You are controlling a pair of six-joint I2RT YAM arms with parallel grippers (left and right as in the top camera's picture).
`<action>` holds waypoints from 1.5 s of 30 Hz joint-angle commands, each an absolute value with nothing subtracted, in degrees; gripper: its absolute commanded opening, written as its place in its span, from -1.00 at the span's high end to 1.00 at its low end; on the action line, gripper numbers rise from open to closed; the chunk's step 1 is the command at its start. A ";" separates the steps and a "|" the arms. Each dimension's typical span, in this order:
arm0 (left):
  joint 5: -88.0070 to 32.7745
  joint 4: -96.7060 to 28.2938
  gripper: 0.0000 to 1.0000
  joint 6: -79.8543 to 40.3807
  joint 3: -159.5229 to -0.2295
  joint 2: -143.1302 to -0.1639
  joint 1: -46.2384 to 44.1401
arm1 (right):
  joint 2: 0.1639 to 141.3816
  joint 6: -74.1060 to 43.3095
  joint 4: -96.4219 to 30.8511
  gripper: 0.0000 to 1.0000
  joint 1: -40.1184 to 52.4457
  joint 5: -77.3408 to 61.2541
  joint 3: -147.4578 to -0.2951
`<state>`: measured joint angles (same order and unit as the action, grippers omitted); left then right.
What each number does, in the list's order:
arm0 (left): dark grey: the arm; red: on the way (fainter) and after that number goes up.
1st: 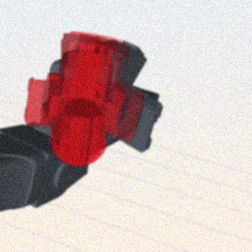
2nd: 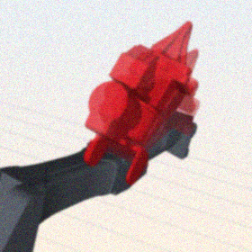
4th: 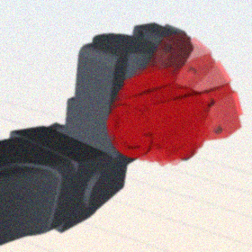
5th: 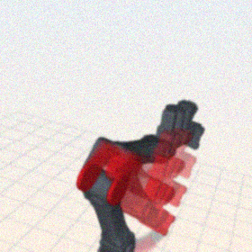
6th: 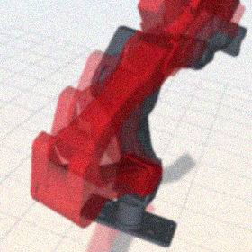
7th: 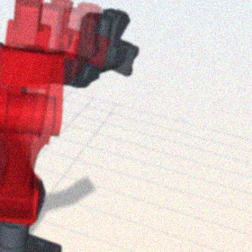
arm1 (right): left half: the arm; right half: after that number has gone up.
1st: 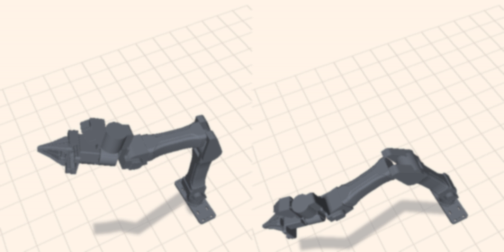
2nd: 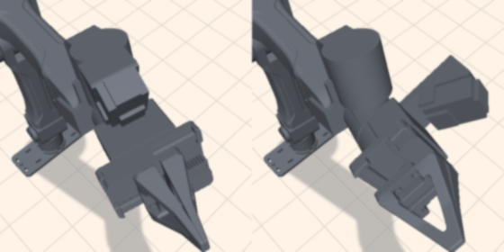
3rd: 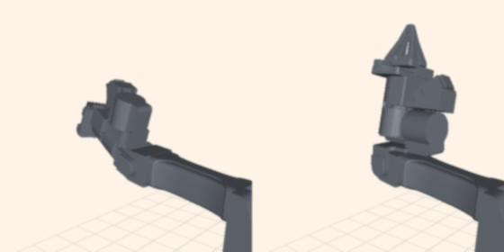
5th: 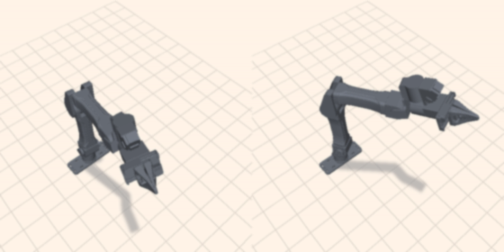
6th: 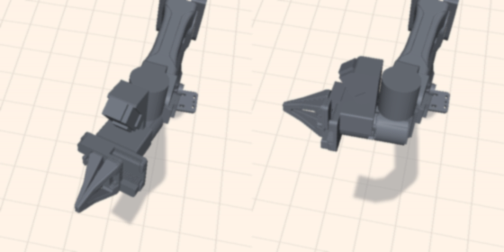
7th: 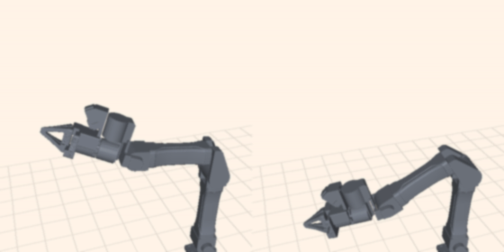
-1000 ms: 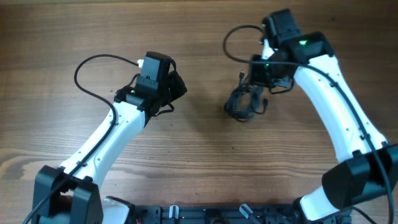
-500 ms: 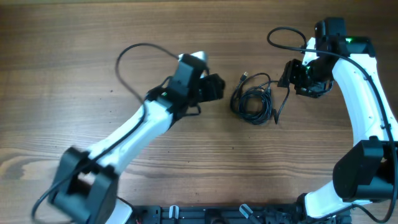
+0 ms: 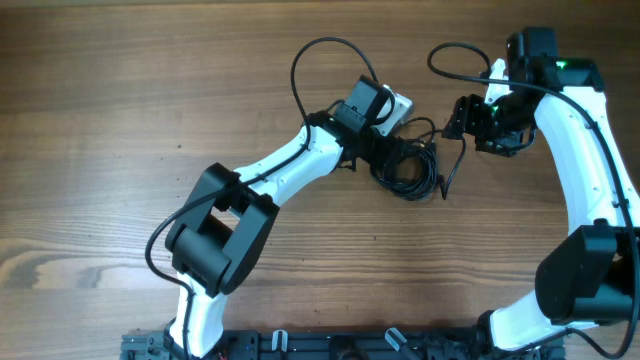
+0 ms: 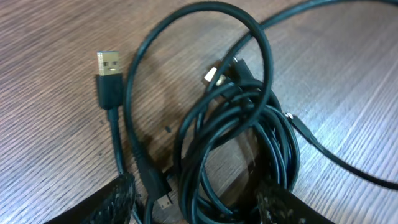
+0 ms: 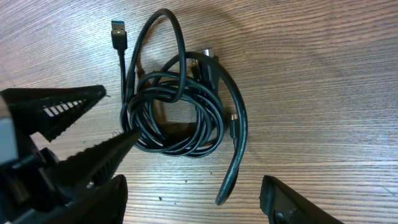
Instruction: Untangle cables
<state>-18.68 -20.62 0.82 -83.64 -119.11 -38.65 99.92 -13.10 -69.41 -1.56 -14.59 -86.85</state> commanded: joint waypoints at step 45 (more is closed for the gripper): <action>-16.27 -35.35 0.92 -87.94 -84.44 -99.74 -22.57 | 90.04 -38.89 -49.80 -0.12 23.22 -16.71 -88.38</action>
